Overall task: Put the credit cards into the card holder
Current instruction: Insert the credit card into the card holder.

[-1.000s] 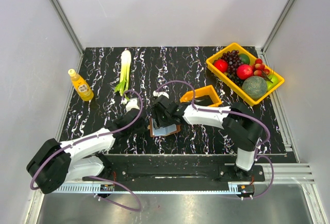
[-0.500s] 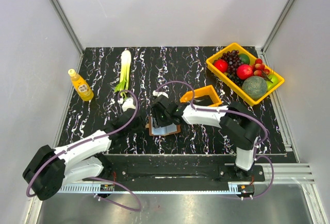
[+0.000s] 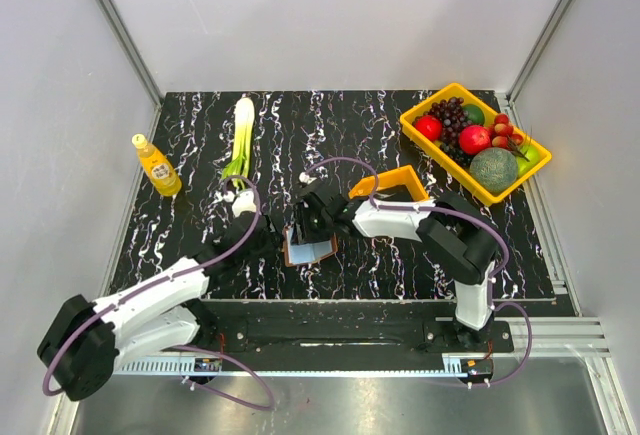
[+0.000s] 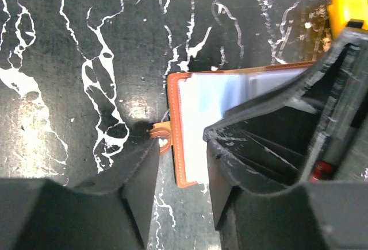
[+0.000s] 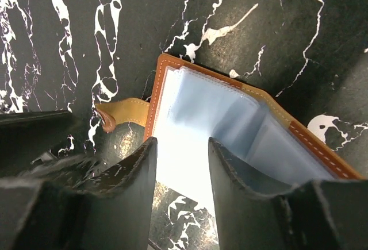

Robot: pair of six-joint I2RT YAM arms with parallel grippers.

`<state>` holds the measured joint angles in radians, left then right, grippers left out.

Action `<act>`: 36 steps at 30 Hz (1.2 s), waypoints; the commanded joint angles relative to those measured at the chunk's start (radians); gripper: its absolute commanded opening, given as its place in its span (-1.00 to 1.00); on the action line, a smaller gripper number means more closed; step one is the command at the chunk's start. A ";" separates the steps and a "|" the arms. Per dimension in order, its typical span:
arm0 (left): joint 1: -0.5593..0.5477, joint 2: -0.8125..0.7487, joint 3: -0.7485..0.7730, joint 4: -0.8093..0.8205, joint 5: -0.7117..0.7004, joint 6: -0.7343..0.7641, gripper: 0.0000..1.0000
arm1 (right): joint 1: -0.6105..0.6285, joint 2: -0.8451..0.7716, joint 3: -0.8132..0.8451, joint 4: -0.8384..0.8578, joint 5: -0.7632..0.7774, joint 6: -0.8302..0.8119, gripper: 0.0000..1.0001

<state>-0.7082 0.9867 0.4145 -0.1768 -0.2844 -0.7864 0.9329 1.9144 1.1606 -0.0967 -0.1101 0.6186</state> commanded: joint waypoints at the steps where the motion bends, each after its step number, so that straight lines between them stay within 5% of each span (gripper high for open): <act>1: 0.006 -0.112 0.006 0.023 -0.012 0.024 0.00 | -0.016 0.037 -0.001 0.002 -0.014 0.053 -0.15; 6: 0.003 -0.151 0.012 0.057 0.068 0.079 0.00 | -0.023 0.037 -0.001 -0.009 0.021 0.070 -0.30; 10: -0.051 -0.102 -0.011 0.172 0.120 0.096 -0.26 | -0.028 0.035 -0.001 -0.023 0.046 0.072 -0.41; 14: -0.094 0.009 -0.020 0.290 0.162 0.084 -0.58 | -0.031 0.025 -0.004 -0.029 0.072 0.069 -0.74; 21: -0.145 0.138 -0.023 0.368 0.136 0.024 -0.92 | -0.037 0.006 0.001 -0.058 0.131 0.063 -0.78; 36: -0.243 0.380 0.030 0.298 -0.078 -0.085 -0.32 | -0.054 -0.021 0.010 -0.072 0.144 0.035 -0.56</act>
<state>-0.9478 1.3052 0.4118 0.1566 -0.2447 -0.8188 0.8982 1.9228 1.1606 -0.1135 -0.0345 0.6857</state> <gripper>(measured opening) 0.312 0.194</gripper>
